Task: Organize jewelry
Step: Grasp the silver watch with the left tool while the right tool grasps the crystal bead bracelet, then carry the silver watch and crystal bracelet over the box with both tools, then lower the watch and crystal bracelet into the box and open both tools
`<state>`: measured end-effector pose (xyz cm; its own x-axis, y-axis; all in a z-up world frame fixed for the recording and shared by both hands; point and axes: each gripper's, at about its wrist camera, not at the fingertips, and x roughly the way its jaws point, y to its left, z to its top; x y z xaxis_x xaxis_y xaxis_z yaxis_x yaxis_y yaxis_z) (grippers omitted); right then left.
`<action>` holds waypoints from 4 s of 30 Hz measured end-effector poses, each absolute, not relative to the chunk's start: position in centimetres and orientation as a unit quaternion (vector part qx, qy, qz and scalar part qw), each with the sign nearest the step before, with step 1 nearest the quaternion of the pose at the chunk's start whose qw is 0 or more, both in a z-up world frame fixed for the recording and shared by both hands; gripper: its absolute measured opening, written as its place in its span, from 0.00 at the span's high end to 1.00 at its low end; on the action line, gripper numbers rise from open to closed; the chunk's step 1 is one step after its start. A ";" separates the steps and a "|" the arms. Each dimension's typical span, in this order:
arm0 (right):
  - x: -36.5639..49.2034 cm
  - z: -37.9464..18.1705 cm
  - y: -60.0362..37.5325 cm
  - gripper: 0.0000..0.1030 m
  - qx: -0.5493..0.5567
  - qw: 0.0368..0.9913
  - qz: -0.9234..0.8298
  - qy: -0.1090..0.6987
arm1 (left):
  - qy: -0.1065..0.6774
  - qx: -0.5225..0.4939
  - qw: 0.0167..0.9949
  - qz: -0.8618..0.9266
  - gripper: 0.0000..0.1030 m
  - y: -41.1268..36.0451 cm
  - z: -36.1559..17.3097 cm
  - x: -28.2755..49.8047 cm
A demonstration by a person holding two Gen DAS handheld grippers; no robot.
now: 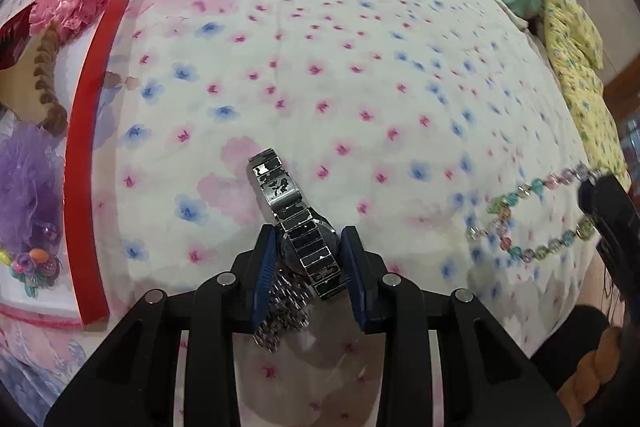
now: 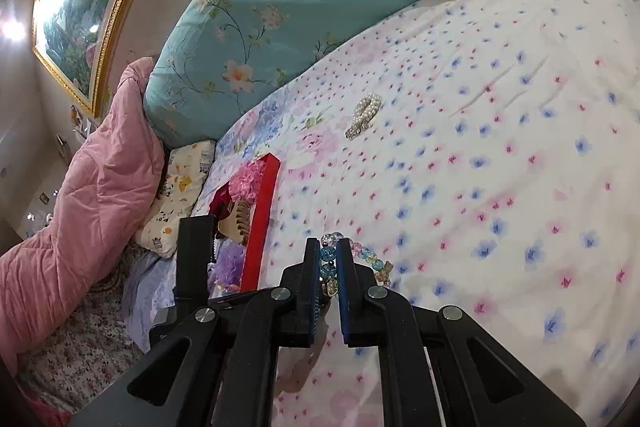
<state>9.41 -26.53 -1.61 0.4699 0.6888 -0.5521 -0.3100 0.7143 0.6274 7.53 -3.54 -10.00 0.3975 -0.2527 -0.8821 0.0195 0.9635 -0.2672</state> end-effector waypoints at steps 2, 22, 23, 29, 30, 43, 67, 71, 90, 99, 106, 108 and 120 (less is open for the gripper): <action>9.2 -1.5 -26.7 0.93 0.227 0.827 0.304 0.415 | 0.542 -0.109 0.828 -0.089 0.71 -3.7 -9.8 7.1; 6.0 -0.3 -23.4 0.93 0.207 0.827 0.319 0.414 | 0.457 -0.139 0.872 -0.110 0.71 0.4 -3.8 1.8; 5.9 -0.3 -23.2 0.93 0.206 0.827 0.318 0.414 | 0.453 -0.142 0.873 -0.111 0.71 0.8 -3.6 1.5; 5.2 -0.4 -21.1 0.93 0.199 0.823 0.326 0.420 | 0.436 -0.143 0.882 -0.106 0.71 3.5 -2.3 0.0; 5.1 -0.4 -20.7 0.93 0.198 0.822 0.328 0.421 | 0.434 -0.144 0.884 -0.103 0.71 4.1 -2.1 -0.3; 4.8 0.6 -12.7 0.93 0.159 0.806 0.377 0.428 | 0.394 -0.176 0.901 -0.037 0.71 14.0 -0.5 -3.2; 9.1 -4.0 1.4 0.93 0.129 0.769 0.413 0.471 | 0.422 -0.177 0.889 0.028 0.71 22.7 -5.4 0.2; 9.8 -5.9 1.6 0.93 0.120 0.768 0.399 0.486 | 0.432 -0.173 0.884 0.029 0.71 22.4 -6.5 0.7; 11.0 -8.1 2.1 0.93 0.096 0.773 0.385 0.495 | 0.458 -0.170 0.872 0.028 0.76 21.9 -8.2 2.3; 11.0 -8.0 2.4 0.92 0.092 0.772 0.386 0.497 | 0.460 -0.184 0.869 0.026 0.76 22.5 -8.3 2.2; 10.8 -7.7 2.4 0.89 0.087 0.775 0.384 0.494 | 0.460 -0.185 0.868 0.028 0.76 22.5 -8.3 2.2; 10.8 -7.7 2.4 0.88 0.088 0.775 0.384 0.494 | 0.460 -0.185 0.868 0.028 0.76 22.5 -8.3 2.2; 10.8 -7.1 1.9 0.87 0.094 0.777 0.382 0.491 | 0.465 -0.183 0.865 0.037 0.64 22.6 -8.4 2.3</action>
